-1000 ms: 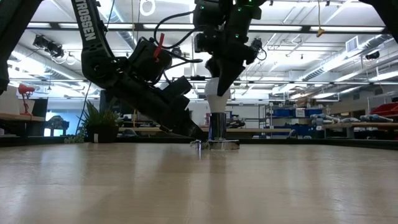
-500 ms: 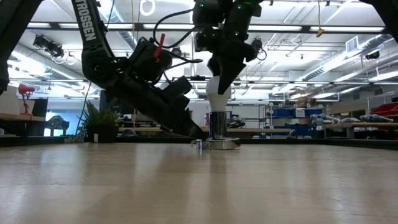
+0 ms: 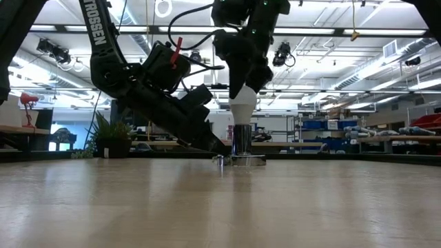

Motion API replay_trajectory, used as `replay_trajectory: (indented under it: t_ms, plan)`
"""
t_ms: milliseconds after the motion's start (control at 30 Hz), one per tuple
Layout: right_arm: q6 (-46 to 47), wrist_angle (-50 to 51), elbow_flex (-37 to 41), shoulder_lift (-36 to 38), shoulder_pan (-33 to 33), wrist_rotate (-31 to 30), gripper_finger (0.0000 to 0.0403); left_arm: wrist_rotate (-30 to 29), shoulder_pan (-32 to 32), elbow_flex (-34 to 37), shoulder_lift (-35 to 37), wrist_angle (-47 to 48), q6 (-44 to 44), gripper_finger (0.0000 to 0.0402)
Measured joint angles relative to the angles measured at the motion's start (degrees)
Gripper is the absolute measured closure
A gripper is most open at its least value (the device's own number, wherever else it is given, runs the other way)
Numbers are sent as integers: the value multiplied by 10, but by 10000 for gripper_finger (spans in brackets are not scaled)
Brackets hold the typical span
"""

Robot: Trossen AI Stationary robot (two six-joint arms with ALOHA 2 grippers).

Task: Screw lightbulb
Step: Remove the white lightbulb from the silver lamp

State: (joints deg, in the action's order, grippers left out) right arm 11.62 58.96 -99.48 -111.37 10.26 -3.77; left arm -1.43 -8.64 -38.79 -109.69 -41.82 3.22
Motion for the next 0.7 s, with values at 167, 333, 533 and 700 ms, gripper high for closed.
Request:
replay_trajectory:
  t_ms: [167, 333, 533, 700]
  plan:
    - [122, 10, -9, 0, 0, -3, 22, 0, 0, 0, 0, 0, 0, 399]
    - [121, 14, -3, 0, 4, -35, 43, 0, 0, 0, 0, 0, 0, 399]
    - [79, 11, -2, 0, 9, -34, 89, 0, 0, 0, 0, 0, 0, 399]
    - [-87, 9, -2, 0, 11, -25, 136, 0, 0, 0, 0, 0, 0, 399]
